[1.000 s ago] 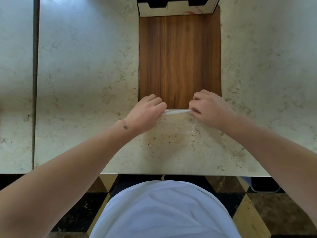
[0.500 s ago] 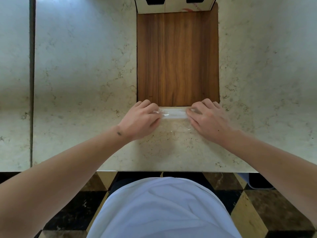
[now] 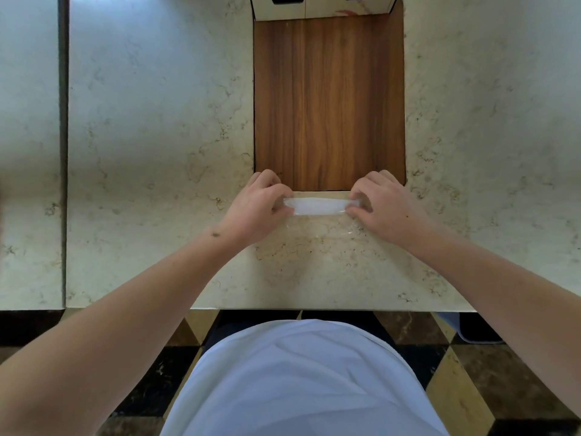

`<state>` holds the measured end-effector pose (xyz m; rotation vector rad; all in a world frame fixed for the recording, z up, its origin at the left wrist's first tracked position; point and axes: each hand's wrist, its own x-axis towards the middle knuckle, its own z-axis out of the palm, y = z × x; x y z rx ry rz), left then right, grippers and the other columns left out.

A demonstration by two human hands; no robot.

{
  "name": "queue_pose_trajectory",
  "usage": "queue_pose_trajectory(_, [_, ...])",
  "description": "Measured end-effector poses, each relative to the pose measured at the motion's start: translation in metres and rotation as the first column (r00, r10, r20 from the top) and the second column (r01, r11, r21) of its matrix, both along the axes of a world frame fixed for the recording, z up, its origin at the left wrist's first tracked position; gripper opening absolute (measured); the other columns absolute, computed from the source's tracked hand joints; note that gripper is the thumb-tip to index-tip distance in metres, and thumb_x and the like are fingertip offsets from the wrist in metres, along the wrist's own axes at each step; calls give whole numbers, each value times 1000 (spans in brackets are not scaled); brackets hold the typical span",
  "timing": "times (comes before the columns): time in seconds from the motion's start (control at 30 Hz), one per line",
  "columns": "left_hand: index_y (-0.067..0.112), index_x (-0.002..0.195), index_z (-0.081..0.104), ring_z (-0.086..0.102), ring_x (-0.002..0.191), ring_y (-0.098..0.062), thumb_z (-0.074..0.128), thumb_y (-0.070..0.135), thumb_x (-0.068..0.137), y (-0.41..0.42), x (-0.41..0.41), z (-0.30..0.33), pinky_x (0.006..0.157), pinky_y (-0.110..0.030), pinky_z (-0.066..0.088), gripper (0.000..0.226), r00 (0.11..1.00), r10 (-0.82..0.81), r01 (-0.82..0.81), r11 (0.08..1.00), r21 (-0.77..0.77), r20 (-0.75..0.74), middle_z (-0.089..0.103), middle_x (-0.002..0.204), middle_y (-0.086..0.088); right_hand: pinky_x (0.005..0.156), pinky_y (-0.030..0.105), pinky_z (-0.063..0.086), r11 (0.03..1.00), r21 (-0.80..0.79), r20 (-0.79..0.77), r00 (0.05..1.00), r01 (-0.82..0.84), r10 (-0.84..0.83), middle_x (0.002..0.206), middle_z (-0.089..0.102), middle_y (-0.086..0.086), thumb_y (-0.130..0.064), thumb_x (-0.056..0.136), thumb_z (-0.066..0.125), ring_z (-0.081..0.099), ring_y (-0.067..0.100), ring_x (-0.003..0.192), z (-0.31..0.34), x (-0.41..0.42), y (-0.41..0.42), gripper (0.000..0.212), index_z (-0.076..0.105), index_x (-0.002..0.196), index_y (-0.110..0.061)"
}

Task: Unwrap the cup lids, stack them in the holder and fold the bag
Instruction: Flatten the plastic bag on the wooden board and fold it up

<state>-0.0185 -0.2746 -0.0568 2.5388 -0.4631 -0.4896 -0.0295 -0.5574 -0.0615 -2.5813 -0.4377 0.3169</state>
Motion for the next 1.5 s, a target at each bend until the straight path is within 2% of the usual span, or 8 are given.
queue_pose_trajectory(0.23, [4, 88, 67, 57, 85, -29, 68, 6, 89, -2, -7, 6, 72, -42, 53, 3, 952, -222, 218, 975, 43, 209, 66, 92, -11, 70, 39, 53, 985, -57, 104, 980, -164, 169, 89, 66, 5, -14, 90, 65, 55, 23, 85, -3, -5, 0, 12, 71, 98, -9])
queue_pose_trajectory(0.43, [3, 80, 60, 54, 72, -31, 66, -16, 79, -3, -27, -5, 63, -42, 50, 21, 893, -323, 329, 944, 36, 315, 60, 82, -15, 62, 37, 47, 960, -87, 193, 941, -265, 277, 86, 61, 7, -4, 89, 67, 52, 24, 80, -1, -16, -1, 7, 70, 83, -7])
queue_pose_trajectory(0.67, [3, 88, 63, 57, 79, -32, 68, -14, 79, 3, -33, -10, 69, -43, 53, 20, 860, -387, 384, 920, 79, 331, 63, 91, -15, 80, 39, 48, 936, -140, 228, 910, -322, 347, 103, 66, 11, -4, 89, 74, 59, 30, 96, -8, -34, -13, 19, 75, 108, -7])
queue_pose_trajectory(0.83, [6, 97, 69, 56, 91, -32, 62, 9, 91, 7, -43, -6, 77, -44, 54, 10, 913, -324, 326, 945, 34, 249, 63, 102, -14, 90, 40, 47, 959, -117, 156, 949, -258, 275, 126, 59, 7, -27, 99, 54, 54, 27, 112, -10, -46, -16, 30, 68, 123, -17])
queue_pose_trajectory(1.03, [9, 86, 68, 53, 95, -28, 64, 23, 97, -8, -35, 4, 77, -41, 50, 18, 986, -140, 137, 990, 40, 89, 62, 98, -9, 83, 35, 50, 997, -43, -1, 998, -69, 69, 102, 60, -3, -29, 92, 68, 49, 17, 96, -3, -33, 3, 9, 72, 92, -21])
queue_pose_trajectory(1.27, [17, 105, 65, 50, 98, -19, 63, 25, 96, -21, -21, 6, 77, -30, 40, 13, 978, -70, 88, 993, 83, -199, 57, 102, 2, 86, 33, 45, 989, -105, -281, 957, -104, 71, 104, 56, -5, -23, 95, 64, 48, 16, 100, 10, -13, 15, 13, 65, 107, -20])
queue_pose_trajectory(1.37, [18, 94, 60, 58, 80, -20, 60, 21, 97, -21, -18, 13, 64, -30, 47, 4, 966, -1, 7, 1000, 23, -258, 61, 89, 2, 80, 34, 49, 981, -128, -365, 927, -145, 89, 100, 62, -5, -25, 96, 63, 57, 17, 94, 20, -11, 17, 7, 64, 101, -20])
queue_pose_trajectory(1.5, [20, 91, 55, 69, 68, -16, 61, 17, 98, -35, -5, 34, 54, -35, 59, 10, 939, 1, -36, 995, -94, -344, 72, 83, 2, 74, 31, 51, 998, -8, -466, 883, -64, 53, 101, 65, -10, -46, 90, 70, 62, 15, 88, 39, -3, 13, 34, 63, 116, -25])
